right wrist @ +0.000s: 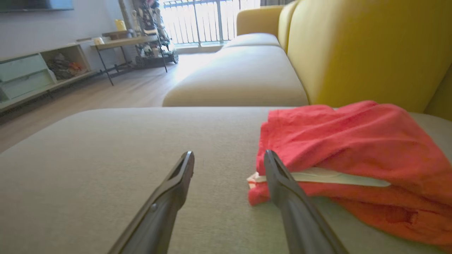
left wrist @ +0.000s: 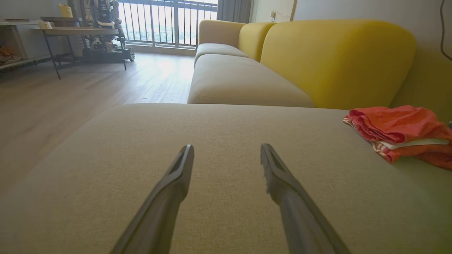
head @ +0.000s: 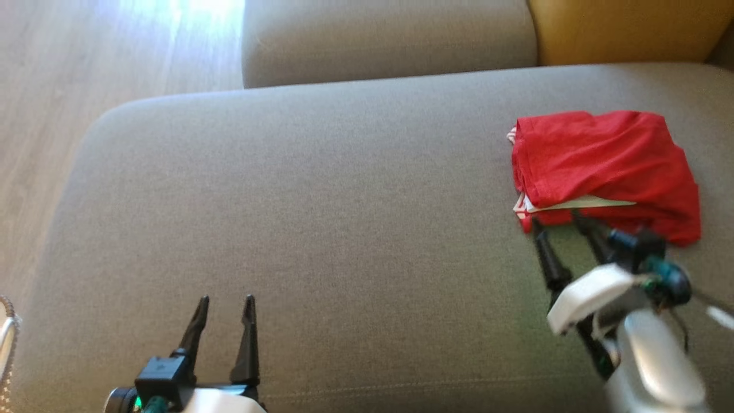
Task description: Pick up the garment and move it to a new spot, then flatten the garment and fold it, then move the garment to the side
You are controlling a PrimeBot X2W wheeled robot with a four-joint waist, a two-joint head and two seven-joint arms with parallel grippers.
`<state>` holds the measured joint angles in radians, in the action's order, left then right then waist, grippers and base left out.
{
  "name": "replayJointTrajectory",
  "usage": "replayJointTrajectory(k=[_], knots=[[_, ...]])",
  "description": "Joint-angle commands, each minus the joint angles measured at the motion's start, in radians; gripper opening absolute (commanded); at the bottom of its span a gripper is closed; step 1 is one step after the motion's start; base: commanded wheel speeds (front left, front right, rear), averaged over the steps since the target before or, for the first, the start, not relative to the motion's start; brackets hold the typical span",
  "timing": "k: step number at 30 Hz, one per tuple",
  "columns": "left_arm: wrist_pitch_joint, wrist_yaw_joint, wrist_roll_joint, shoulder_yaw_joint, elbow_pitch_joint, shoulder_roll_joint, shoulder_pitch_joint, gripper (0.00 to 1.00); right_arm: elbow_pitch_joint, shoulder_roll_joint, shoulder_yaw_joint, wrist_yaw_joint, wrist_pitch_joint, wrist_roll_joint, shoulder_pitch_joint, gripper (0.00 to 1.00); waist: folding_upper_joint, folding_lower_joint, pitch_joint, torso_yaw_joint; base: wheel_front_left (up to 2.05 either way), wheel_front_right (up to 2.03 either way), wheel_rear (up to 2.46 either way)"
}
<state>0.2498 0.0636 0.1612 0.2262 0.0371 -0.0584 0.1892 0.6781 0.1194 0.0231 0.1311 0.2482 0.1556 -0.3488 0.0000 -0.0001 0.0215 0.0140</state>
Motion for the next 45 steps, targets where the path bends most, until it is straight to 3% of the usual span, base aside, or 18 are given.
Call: replayJointTrajectory(k=[1,6,12,18,34,35,45], knots=[[0.012,0.007,-0.001,-0.04,-0.029,0.007,-0.033,1.0,-0.087,-0.02,-0.002,0.0,0.013,-0.032,-0.006,1.0,0.0,0.0001,0.013,0.005,0.0,0.0,0.0],[0.012,0.012,0.006,-0.062,-0.042,0.008,-0.022,1.0,-0.371,-0.066,-0.049,0.0,0.013,-0.117,0.172,1.0,0.0,0.0001,0.034,0.01,0.0,0.0,0.0],[0.012,0.002,0.026,-0.086,-0.055,0.008,0.004,1.0,-0.597,-0.069,-0.042,0.0,0.013,-0.063,0.358,1.0,0.0,0.0001,0.069,0.016,0.0,0.0,0.0],[0.012,-0.011,0.001,-0.107,-0.053,0.008,0.031,1.0,-0.626,-0.069,-0.038,0.0,0.013,0.009,0.454,1.0,0.0,0.0001,0.095,0.007,0.0,0.0,0.0],[0.012,-0.039,-0.008,-0.099,0.016,0.008,0.033,1.0,-0.606,-0.069,0.0,0.0,0.014,-0.015,0.467,1.0,0.0,0.0001,0.112,0.0,0.0,0.0,0.0],[0.0,-0.038,-0.008,-0.072,0.046,0.0,0.076,0.0,-0.575,-0.076,-0.023,0.0,0.004,-0.006,0.505,0.0,0.0,0.0001,0.112,0.0,0.0,0.0,0.0],[-0.017,-0.044,0.07,-0.08,0.108,-0.002,0.073,0.0,-0.512,-0.075,-0.021,0.0,-0.014,0.07,0.506,0.0,0.0,0.0001,0.105,-0.001,0.0,0.0,0.0]])
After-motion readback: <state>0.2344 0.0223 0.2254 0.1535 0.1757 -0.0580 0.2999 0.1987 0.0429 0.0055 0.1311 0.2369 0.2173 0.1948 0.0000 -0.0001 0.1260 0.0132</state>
